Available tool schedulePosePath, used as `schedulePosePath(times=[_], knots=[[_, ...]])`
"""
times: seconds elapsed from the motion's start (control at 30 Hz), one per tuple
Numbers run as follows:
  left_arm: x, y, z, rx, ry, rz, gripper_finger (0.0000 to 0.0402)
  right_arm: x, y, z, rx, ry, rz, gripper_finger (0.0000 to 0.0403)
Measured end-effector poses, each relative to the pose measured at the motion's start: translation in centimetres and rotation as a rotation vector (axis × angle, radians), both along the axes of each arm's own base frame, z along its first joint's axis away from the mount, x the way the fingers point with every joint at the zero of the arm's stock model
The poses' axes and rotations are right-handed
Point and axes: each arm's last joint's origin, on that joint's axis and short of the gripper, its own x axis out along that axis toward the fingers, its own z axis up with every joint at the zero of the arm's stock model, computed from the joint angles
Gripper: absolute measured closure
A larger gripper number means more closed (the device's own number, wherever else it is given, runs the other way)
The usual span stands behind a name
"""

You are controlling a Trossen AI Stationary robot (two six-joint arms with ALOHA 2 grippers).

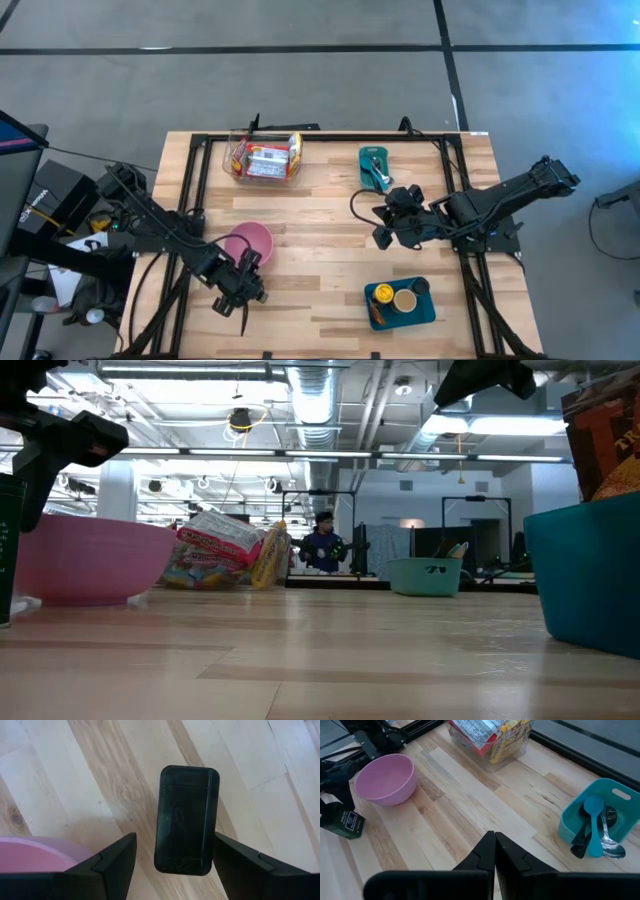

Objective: Pick & Place Food Item
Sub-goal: Put the black seasoning can into the blue bin

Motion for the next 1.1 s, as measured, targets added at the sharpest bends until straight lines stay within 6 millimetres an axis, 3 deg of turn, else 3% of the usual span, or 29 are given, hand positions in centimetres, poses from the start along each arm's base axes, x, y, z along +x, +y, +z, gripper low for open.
schedulePosePath(times=[0.2,0.63,0.93,1.1], knots=[[0.0,0.0,0.0,0.001,-0.001,0.001,0.0165,0.0,0.0,0.0,0.0,0.0,0.0,0.0402],[0.15,-0.12,0.07,-0.02,-0.014,0.021,0.0263,0.0,0.01,0.0,0.0,0.0,0.0,0.0402],[0.2,-0.16,0.1,-0.024,-0.019,0.021,0.0247,0.0,0.01,0.0,0.0,0.0,0.0,0.0402],[0.2,-0.16,0.1,-0.024,-0.019,0.021,0.0266,0.0,0.01,0.0,0.0,0.0,0.0,0.0402]])
